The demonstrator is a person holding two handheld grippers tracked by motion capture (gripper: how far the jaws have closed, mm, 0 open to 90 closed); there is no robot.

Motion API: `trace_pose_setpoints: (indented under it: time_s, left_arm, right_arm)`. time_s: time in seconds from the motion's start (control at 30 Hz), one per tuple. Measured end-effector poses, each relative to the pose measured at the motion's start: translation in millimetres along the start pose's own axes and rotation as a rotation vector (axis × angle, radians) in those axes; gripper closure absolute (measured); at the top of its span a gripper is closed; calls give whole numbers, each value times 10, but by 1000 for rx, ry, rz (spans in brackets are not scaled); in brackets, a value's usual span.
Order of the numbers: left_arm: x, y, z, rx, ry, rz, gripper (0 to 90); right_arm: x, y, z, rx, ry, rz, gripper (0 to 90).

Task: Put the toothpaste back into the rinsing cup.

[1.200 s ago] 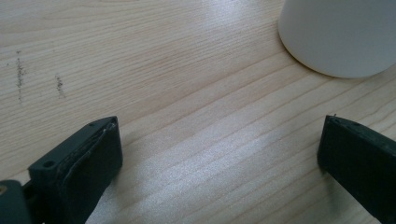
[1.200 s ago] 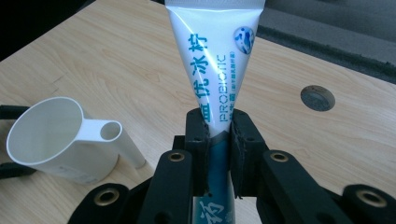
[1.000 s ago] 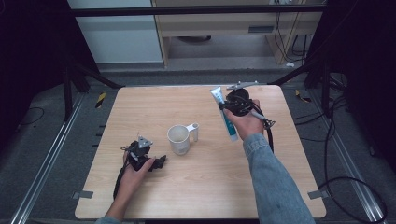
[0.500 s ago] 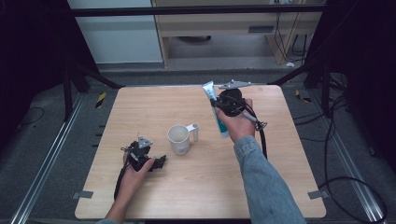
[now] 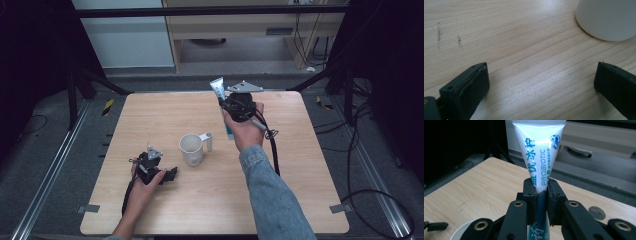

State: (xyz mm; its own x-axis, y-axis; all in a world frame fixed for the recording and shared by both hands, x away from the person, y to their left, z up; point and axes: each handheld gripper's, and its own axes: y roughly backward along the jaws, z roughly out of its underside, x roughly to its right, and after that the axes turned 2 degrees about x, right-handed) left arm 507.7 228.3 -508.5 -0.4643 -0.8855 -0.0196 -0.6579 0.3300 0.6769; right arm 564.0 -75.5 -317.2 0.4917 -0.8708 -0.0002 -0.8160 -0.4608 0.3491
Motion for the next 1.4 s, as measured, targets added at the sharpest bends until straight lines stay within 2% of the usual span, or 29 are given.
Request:
trace_pose_setpoints:
  time_s: [0.1, 0.3, 0.43, 0.6, 1.1, 1.4]
  left_arm:
    - [1, -2, -1, 2, 3, -1, 0]
    - [2, -4, -2, 2, 5, -4, 0]
    - [2, -4, -2, 2, 5, -4, 0]
    - [2, -4, -2, 2, 5, -4, 0]
    - [4, -5, -2, 4, 8, -5, 0]
    - [4, -5, -2, 4, 7, -5, 0]
  right_arm:
    - [-57, -11, -29, 16, 17, 1, 791]
    - [-165, -45, -107, 47, 18, -14, 791]
    - [-253, -48, -141, 91, 20, -22, 791]
    - [-327, -77, -173, 109, 21, -23, 790]
    - [-483, -136, -145, 176, 1, -53, 790]
    - [-537, -151, -94, 185, -13, -70, 790]
